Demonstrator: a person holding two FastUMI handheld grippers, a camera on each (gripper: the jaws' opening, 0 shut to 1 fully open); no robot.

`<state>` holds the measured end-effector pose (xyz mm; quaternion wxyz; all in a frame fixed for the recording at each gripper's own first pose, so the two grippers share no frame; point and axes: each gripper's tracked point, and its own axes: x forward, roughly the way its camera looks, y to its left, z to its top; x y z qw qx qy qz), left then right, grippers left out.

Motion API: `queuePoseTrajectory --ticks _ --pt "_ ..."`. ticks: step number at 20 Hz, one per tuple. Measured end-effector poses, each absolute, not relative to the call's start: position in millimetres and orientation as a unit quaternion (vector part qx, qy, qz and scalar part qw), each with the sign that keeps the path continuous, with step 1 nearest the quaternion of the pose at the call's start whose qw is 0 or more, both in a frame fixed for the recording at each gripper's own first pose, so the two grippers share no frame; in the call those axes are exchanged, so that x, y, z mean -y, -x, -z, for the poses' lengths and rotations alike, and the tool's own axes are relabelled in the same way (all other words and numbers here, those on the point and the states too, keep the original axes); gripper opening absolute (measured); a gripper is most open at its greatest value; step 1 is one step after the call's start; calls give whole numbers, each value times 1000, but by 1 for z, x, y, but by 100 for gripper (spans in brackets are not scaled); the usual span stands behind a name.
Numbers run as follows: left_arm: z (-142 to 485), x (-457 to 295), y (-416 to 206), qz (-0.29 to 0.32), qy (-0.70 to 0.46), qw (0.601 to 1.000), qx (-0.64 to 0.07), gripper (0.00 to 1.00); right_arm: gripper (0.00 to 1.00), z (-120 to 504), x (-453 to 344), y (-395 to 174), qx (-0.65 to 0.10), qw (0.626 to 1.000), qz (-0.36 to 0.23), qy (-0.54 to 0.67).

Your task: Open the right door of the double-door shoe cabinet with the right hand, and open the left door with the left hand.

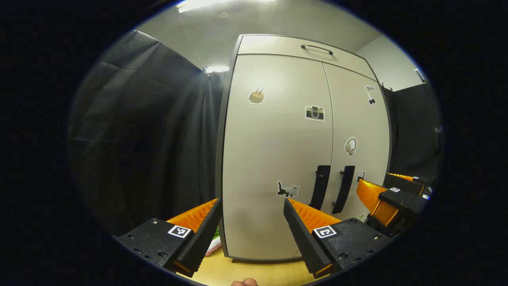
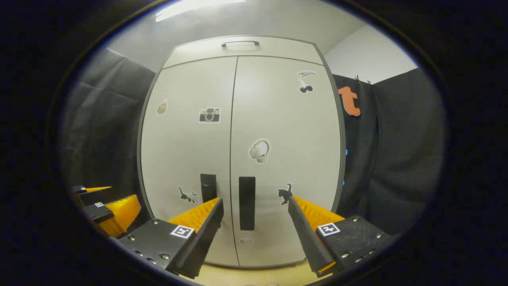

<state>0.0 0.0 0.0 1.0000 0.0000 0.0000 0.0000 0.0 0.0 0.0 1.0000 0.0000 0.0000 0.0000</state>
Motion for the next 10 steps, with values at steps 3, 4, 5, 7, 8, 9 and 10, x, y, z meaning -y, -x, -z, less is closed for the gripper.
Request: queuePoseTrajectory --ticks 3,4,5,7,8,9,10 --pt "1 -4 -1 -1 -2 1000 -1 96 97 3 1 -11 -9 1000 6 -3" --pt "1 -6 -1 -3 -4 1000 -1 96 96 5 1 -14 -13 1000 7 -2" --pt "0 -8 -1 -4 -5 1000 -1 96 87 6 1 -17 -16 1000 7 -2" --pt "0 -12 -2 -8 -10 1000 1 96 84 8 -2 -24 -24 1000 2 0" --pt "0 -13 -3 -9 -12 1000 1 99 83 9 -4 -26 -24 1000 0 2" --pt "0 -14 -3 -9 -13 1000 2 96 83 10 -6 -28 -25 1000 -2 2" --pt "-1 -14 -3 -8 -12 1000 4 96 84 12 -8 -30 -27 1000 -5 2"
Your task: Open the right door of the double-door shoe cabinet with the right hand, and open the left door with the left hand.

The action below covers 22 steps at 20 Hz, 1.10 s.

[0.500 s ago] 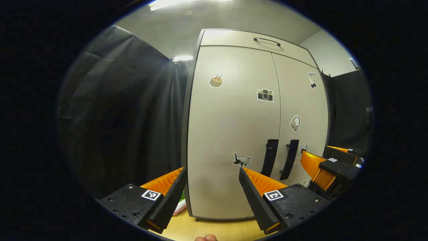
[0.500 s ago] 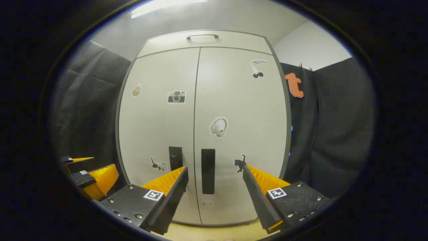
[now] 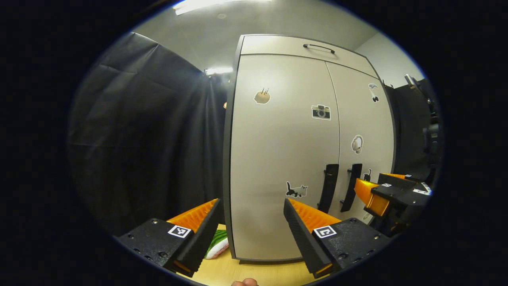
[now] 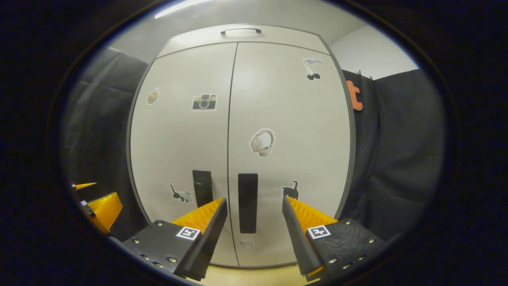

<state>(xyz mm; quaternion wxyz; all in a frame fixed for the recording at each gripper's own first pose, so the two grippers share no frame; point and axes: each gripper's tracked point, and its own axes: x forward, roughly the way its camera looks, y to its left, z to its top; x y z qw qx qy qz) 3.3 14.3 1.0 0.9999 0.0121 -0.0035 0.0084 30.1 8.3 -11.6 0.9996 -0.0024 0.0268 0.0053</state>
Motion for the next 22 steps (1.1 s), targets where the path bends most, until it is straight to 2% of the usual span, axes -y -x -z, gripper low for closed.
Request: queuePoseTrajectory --ticks 18,19,20,21,22 --pt "-2 -20 -1 -9 -14 1000 12 96 83 19 -16 -54 -44 999 -5 -2" --pt "-1 -21 -1 -10 -15 1000 12 99 62 21 -16 -53 -48 999 -8 -6" --pt "-2 -22 0 -12 -16 1000 13 99 68 23 -19 -55 -53 999 -12 -8" --pt "-1 -24 1 -14 -17 1000 13 96 67 26 -19 -59 -57 998 -12 -8" --pt "-1 -26 2 -16 -18 1000 13 96 60 27 -20 -61 -59 998 -13 -9"
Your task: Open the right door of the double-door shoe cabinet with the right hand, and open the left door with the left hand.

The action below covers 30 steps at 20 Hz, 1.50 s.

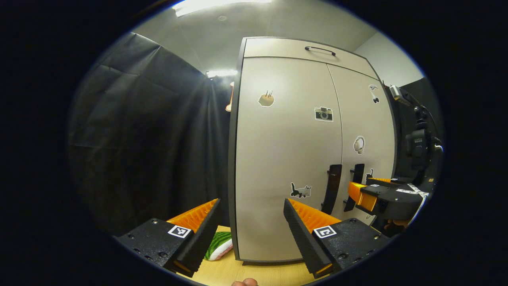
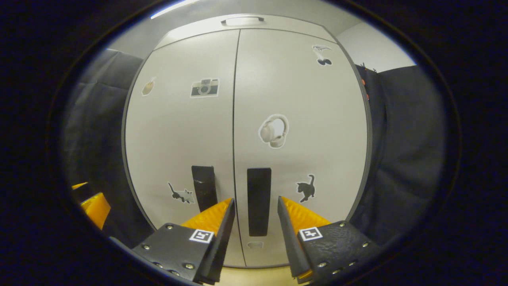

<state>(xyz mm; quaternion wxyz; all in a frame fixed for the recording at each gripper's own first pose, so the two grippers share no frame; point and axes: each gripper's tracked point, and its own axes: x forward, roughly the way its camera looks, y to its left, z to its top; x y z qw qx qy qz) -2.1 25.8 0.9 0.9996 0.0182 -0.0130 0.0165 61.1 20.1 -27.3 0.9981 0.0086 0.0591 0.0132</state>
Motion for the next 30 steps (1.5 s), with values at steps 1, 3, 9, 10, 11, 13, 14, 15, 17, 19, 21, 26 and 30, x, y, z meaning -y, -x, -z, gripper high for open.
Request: queuePoseTrajectory --ticks 1,3,9,10,11,13,14,15,17,19,21,26,30 --pt "-1 -27 3 -19 -19 1000 13 96 60 29 -21 -64 -62 998 -15 -10" --pt "0 -29 5 -21 -19 1000 12 96 57 34 -18 -68 -69 998 -7 -6" --pt "7 -36 5 -30 -19 999 4 96 43 47 -14 -87 -84 996 -2 -4" --pt "7 -37 5 -31 -18 999 3 96 43 49 -14 -89 -88 996 0 -4" --pt "8 -38 5 -32 -18 999 1 96 43 50 -19 -81 -94 995 -14 -6" --pt "10 -40 4 -35 -18 999 -2 96 29 56 -13 -100 -91 996 2 -8" --pt "11 -41 4 -36 -18 999 -3 96 29 53 -14 -97 -82 997 6 -2" --pt "12 -42 3 -36 -17 999 -5 96 25 54 -16 -94 -84 996 7 1" --pt "17 -40 2 -33 -15 999 -11 96 25 54 -15 -93 -77 997 3 10" --pt "19 -34 2 -23 -9 1000 -16 96 16 52 -16 -91 -76 997 -5 -4" --pt "21 -27 3 -11 -5 1000 -18 96 16 51 -16 -88 -73 997 -8 2" --pt "24 -19 10 1 -10 1000 -20 96 17 48 -10 -68 -60 998 -16 -4" --pt "23 -10 18 13 -3 1000 -19 96 16 46 2 -43 -52 999 -13 5"
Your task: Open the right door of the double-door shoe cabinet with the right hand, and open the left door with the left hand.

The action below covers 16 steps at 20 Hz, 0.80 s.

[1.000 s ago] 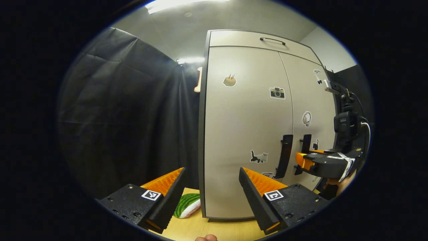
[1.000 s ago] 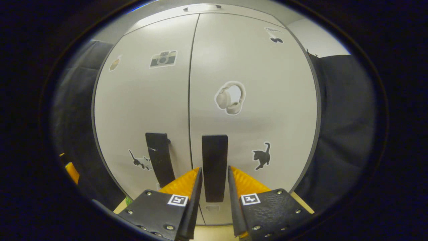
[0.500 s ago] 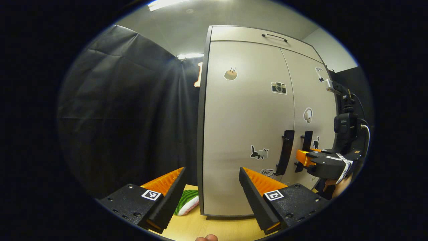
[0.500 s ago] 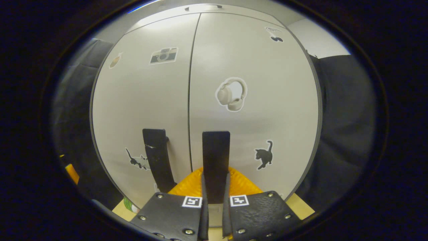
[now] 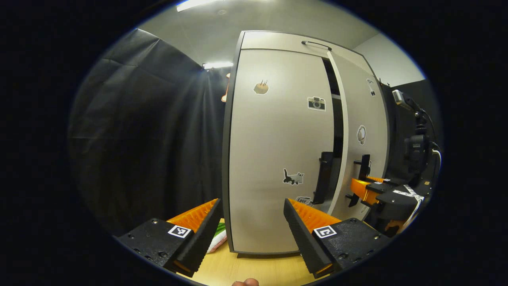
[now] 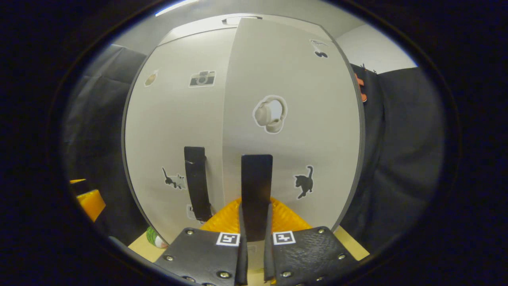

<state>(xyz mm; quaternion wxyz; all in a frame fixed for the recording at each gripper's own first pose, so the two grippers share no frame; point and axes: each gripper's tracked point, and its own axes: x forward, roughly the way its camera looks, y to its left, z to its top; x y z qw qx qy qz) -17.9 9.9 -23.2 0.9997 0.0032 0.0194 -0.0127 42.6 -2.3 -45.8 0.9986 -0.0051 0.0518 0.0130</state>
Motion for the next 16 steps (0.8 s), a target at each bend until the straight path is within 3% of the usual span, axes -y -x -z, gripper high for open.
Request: queuePoseTrajectory --ticks 9,16 --pt "15 0 33 27 -7 1000 -5 99 16 43 28 2 -46 999 9 6" --pt "18 32 33 69 -10 997 -9 96 16 42 46 27 -44 999 24 5"
